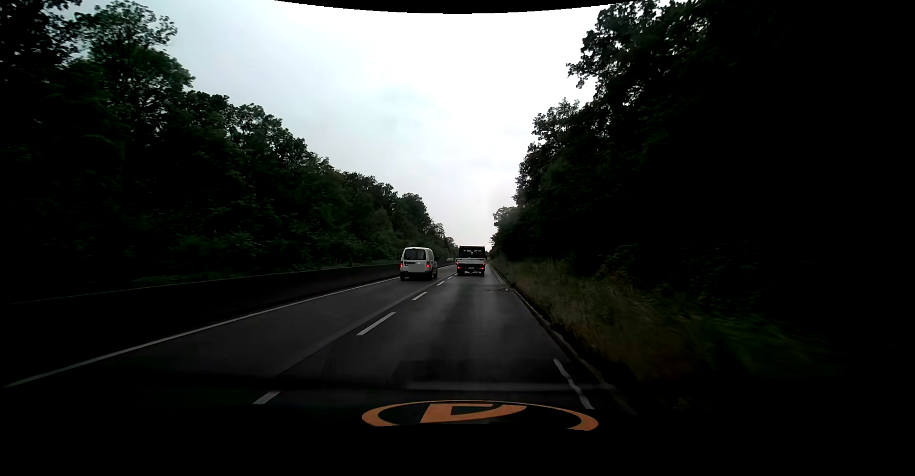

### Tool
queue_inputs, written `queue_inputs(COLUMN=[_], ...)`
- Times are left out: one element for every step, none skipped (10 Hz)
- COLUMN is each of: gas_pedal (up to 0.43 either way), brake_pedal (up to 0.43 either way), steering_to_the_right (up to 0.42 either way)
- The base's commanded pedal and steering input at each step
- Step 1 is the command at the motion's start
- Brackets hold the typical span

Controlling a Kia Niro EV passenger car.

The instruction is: Follow the waypoints while adhering to traffic rules and regulations

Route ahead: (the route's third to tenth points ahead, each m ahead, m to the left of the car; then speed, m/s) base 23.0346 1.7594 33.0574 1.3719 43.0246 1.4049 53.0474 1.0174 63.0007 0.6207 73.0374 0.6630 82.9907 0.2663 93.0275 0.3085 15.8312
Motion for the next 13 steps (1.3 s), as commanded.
queue_inputs(gas_pedal=[0.11,0.11,0.11,0.118,0.138,0.138,0.138,0.138,0.138,0.138,0.138,0.138,0.138], brake_pedal=[0.0,0.0,0.0,0.0,0.0,0.0,0.0,0.0,0.0,0.0,0.0,0.0,0.0], steering_to_the_right=[0.005,0.004,0.005,0.005,0.005,0.005,0.005,0.005,0.005,0.005,0.003,0.001,0.001])
